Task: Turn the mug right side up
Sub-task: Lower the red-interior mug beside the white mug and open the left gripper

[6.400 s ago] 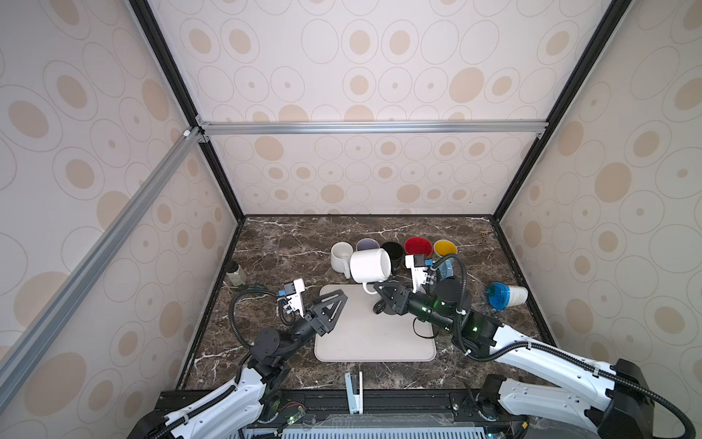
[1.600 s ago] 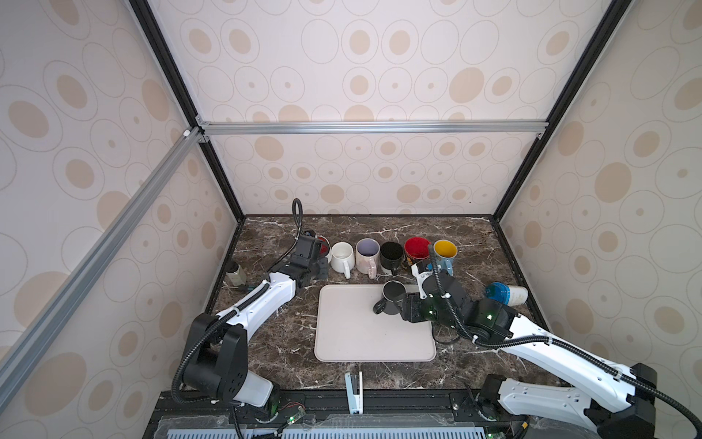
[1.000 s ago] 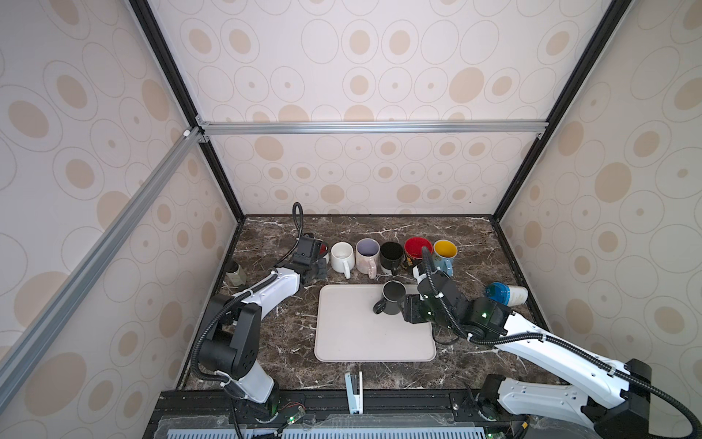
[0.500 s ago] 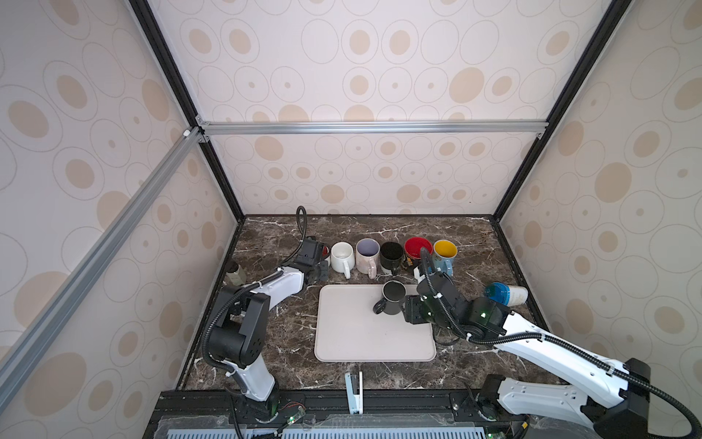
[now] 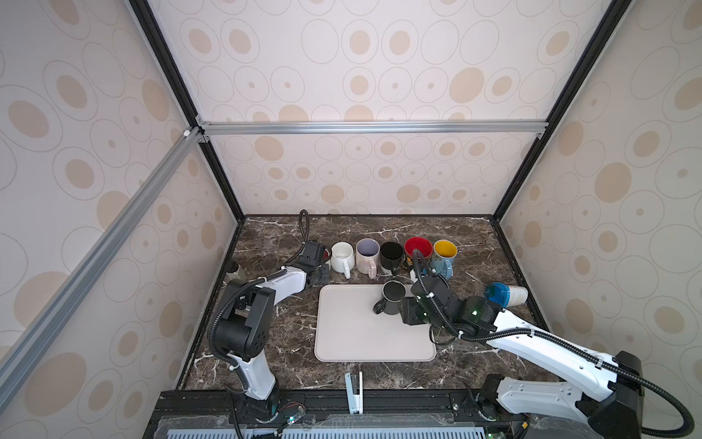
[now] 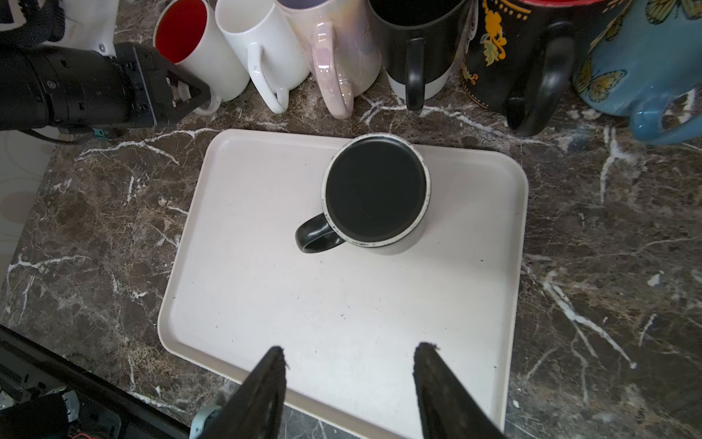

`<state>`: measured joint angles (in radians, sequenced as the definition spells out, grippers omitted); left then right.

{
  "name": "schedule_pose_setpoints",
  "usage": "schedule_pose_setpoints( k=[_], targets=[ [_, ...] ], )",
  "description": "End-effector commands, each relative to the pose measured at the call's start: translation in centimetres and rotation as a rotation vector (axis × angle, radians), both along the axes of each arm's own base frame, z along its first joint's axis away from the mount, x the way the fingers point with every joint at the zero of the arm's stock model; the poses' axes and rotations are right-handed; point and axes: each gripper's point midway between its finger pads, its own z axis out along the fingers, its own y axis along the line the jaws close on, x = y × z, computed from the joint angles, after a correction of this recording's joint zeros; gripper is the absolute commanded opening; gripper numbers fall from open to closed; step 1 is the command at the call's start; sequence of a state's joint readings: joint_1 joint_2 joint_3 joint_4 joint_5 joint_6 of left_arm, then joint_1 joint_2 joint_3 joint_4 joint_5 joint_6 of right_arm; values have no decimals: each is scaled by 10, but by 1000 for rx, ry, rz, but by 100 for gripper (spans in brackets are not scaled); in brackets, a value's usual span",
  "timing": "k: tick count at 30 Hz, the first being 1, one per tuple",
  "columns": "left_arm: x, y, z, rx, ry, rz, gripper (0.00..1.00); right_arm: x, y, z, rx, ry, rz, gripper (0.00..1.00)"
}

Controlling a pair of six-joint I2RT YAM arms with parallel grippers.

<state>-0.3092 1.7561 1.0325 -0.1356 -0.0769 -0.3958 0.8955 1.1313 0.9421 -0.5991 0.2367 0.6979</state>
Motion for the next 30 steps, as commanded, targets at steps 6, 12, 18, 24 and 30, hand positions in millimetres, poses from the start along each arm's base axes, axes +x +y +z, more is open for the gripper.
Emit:
schedule_pose_setpoints(
  k=[6,12,18,24,30],
  targets=[
    [30,-3,27,-13,-96,14,0,1,-2,-5,-8,15,-14,56],
    [30,-4,25,-10,-88,8,2,0,-1,-6,-9,24,-13,56],
    [28,-2,28,-6,-95,3,24,0,0,-5,-4,26,-11,56],
    [26,1,32,9,-98,5,36,-1,1,-4,4,26,-5,56],
    [24,-2,63,-17,-146,-6,46,1,-4,0,6,16,-38,57]
  ],
)
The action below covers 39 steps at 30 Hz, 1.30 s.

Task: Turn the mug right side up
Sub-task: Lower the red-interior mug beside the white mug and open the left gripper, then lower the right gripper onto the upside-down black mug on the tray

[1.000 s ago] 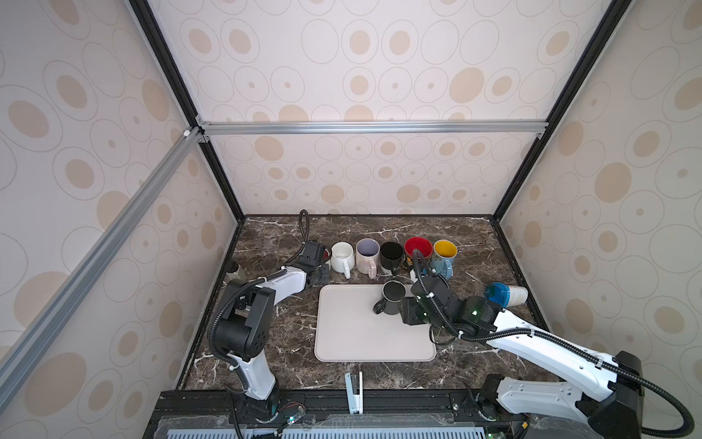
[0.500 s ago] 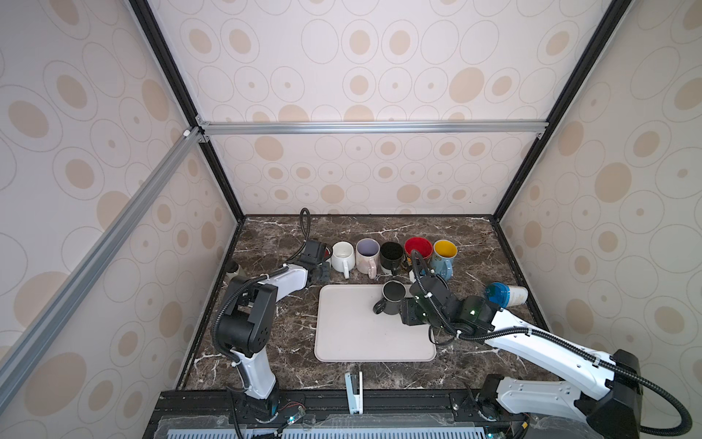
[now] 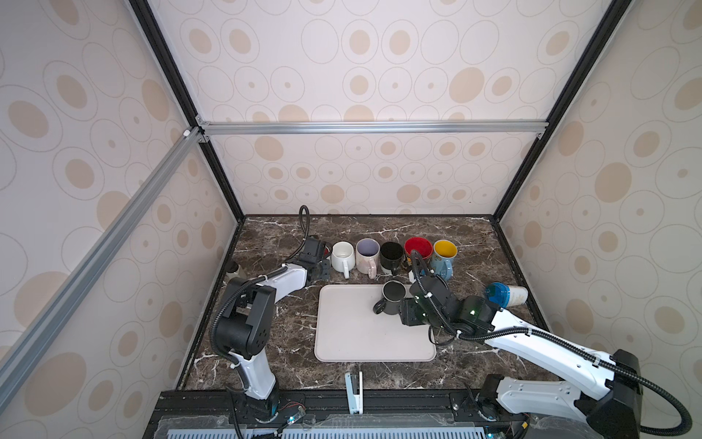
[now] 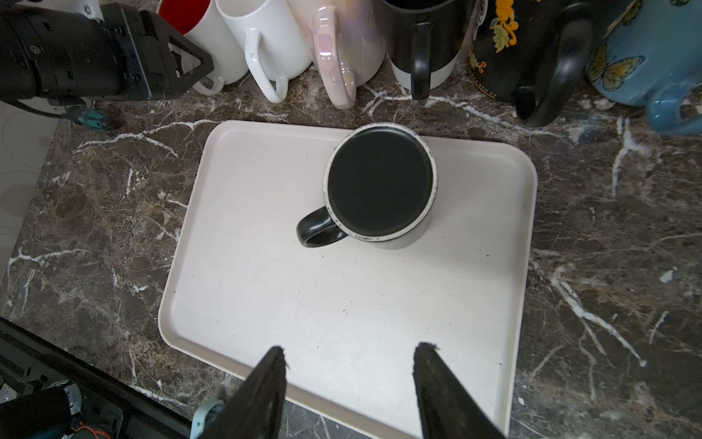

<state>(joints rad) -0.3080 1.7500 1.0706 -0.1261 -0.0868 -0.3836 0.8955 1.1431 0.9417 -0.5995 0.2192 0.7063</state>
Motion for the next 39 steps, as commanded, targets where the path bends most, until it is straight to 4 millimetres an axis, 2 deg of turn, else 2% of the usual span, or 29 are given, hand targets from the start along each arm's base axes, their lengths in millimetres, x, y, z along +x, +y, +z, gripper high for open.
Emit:
schedule_pose_setpoints(
  k=[1,6,8,11,18,21,25,30,34,39],
  targets=[
    [10,-1,54,-23,-104,-8,49,4,-9,4,-1,-7,-66,57],
    [-3,-3,109,-95,-202,-11,61,8,-23,2,-28,22,-212,55],
    [-16,-9,128,-169,-253,-31,64,9,-24,-1,-56,42,-246,53],
    [-49,-20,142,-298,-308,-79,66,8,-18,-5,-100,70,-257,52],
    [-125,-48,138,-569,-296,-199,66,9,21,-26,9,151,-302,50],
    [-142,-54,132,-590,-283,-239,66,11,32,-38,56,188,-347,50],
    [-146,-51,123,-543,-288,-256,66,14,47,-48,92,250,-391,50],
    [-144,-57,114,-557,-284,-289,66,17,53,-59,93,301,-474,51],
    [-142,-62,109,-568,-281,-307,66,24,62,-60,160,289,-495,51],
    [-142,-65,106,-586,-275,-313,65,31,62,-68,166,288,-549,51]
  ],
)
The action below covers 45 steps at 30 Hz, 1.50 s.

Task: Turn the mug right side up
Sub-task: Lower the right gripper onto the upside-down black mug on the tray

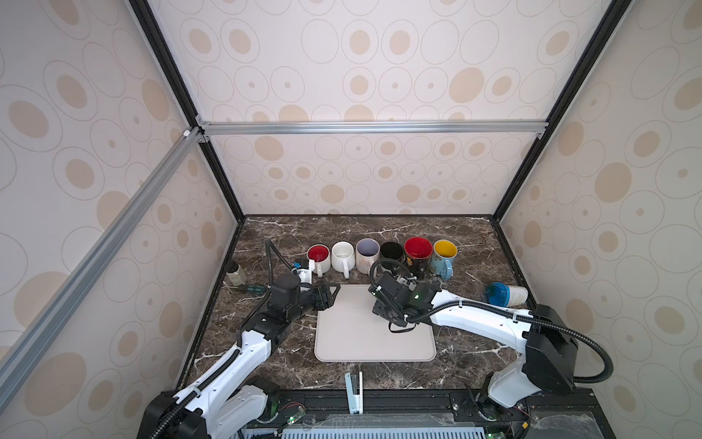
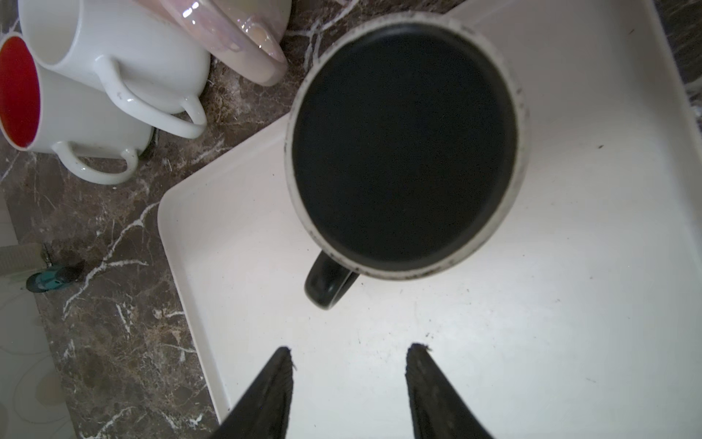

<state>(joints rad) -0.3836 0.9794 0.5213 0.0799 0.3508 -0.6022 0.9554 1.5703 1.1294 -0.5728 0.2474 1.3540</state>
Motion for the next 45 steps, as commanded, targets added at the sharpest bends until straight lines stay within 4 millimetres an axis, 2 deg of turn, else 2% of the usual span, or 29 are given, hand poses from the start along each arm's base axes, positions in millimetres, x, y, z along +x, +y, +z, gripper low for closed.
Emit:
schedule_pose_setpoints(
  k=[1,10,16,22,28,31,36,40,45],
  targets=[
    [2,-7,11,-34,-47,-27,65,7,2,-6,5,11,-74,51],
    [-2,-9,9,-53,-44,-38,65,19,2,-19,-22,23,-132,50],
    [-2,-8,9,-51,-44,-35,65,21,-11,-24,-59,33,-154,49],
    [-2,-8,6,-53,-37,-34,65,8,-42,-30,-120,45,-187,49],
    [-2,-10,2,-65,-28,-36,65,-10,-74,-24,-171,36,-195,48],
    [-3,-11,-1,-74,-25,-43,64,-9,-74,-15,-176,-2,-113,48],
    [-5,-12,-4,-82,-23,-44,64,-4,-61,4,-225,-61,136,47],
    [-6,-11,-6,-83,-24,-39,64,-3,-68,12,-301,-50,153,46],
    [-7,-11,-9,-79,-22,-38,64,0,-62,10,-306,-45,165,44]
  ],
)
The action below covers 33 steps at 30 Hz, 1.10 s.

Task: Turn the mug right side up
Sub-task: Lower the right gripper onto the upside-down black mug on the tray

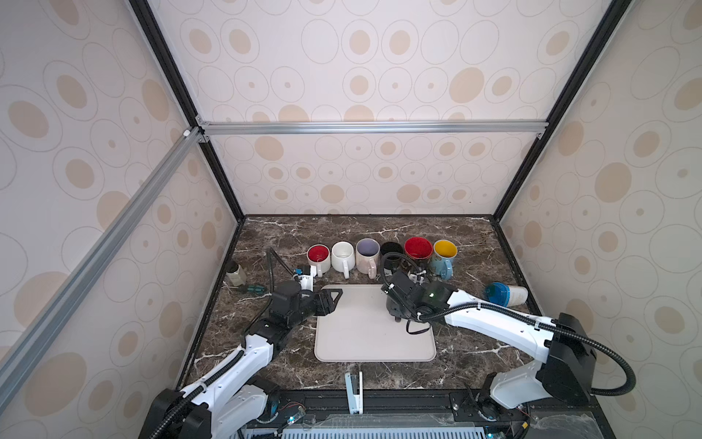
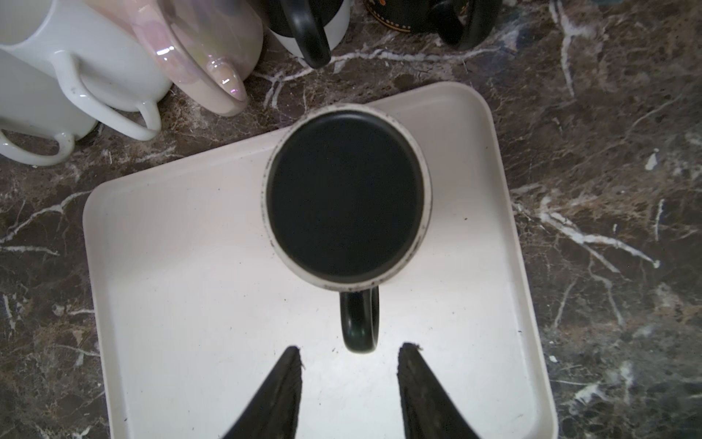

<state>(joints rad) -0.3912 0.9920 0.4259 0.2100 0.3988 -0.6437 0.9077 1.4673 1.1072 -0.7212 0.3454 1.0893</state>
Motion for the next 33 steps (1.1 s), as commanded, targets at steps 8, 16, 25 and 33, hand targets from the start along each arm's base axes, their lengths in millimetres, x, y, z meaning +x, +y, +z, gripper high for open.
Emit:
schedule_pose_setpoints(
  k=[8,16,25,33],
  targets=[
    [1,-1,12,-20,-44,5,64,1,-6,-23,-111,63,3,41],
    [0,-1,11,-16,-41,7,64,7,-5,-37,-112,52,-9,35],
    [1,2,4,-2,-30,20,64,13,-5,-52,-101,76,-17,29],
    [1,1,2,3,-23,20,63,15,-7,-61,-94,90,-15,21]
  ],
)
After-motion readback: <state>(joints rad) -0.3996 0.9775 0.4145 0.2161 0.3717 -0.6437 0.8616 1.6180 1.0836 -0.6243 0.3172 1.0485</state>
